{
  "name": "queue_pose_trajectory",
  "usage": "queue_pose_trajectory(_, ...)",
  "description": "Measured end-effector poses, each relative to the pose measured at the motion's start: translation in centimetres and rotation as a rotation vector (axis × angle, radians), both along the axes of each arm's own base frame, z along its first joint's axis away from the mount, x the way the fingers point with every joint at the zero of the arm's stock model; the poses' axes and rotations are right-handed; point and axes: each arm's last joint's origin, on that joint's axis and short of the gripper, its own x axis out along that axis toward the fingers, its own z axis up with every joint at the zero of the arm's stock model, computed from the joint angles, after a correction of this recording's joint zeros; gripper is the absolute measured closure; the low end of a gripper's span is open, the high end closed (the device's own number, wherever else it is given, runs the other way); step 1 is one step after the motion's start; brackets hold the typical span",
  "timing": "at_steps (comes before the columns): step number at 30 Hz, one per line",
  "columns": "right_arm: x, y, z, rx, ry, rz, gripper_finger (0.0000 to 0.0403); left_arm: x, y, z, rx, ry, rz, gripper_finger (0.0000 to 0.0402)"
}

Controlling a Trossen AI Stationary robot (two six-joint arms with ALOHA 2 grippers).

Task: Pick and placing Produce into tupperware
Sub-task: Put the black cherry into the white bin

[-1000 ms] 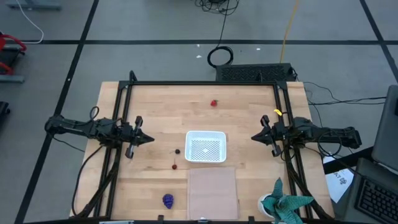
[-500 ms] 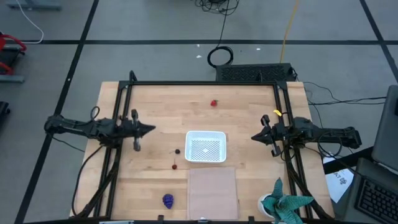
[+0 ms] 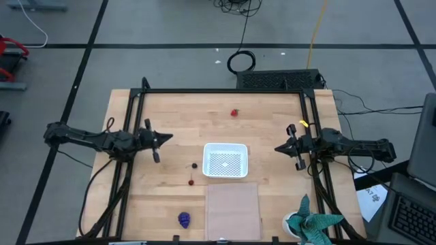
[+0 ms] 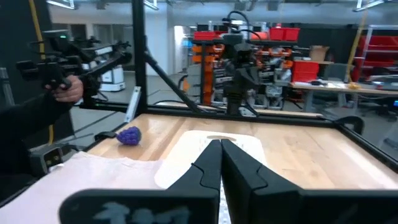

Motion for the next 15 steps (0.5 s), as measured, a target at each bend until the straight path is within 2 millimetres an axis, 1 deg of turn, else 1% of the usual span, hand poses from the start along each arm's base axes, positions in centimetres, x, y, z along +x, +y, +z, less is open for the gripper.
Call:
queue_pose_trajectory(2,0.0,0.0,0.0,0.0,0.0,-0.002,0.0403,0.1,0.0,-0.2,0.008,0.02,-0.001,0.0401)
queue_pose_trajectory(7,0.0,0.0,0.0,0.0,0.0,-0.003,0.0403,0.4,-0.1,-0.7,0.102,0.106,-0.015,0.0399)
queue_pose_trajectory(10,0.0,0.0,0.0,0.0,0.0,-0.003,0.0403,0.7,-0.1,-1.0,0.036,0.11,-0.007,0.0399)
queue_pose_trajectory(15,0.0,0.0,0.0,0.0,0.0,-0.004,0.0403,1.4,-0.3,-0.9,-0.017,0.086,-0.012,0.04)
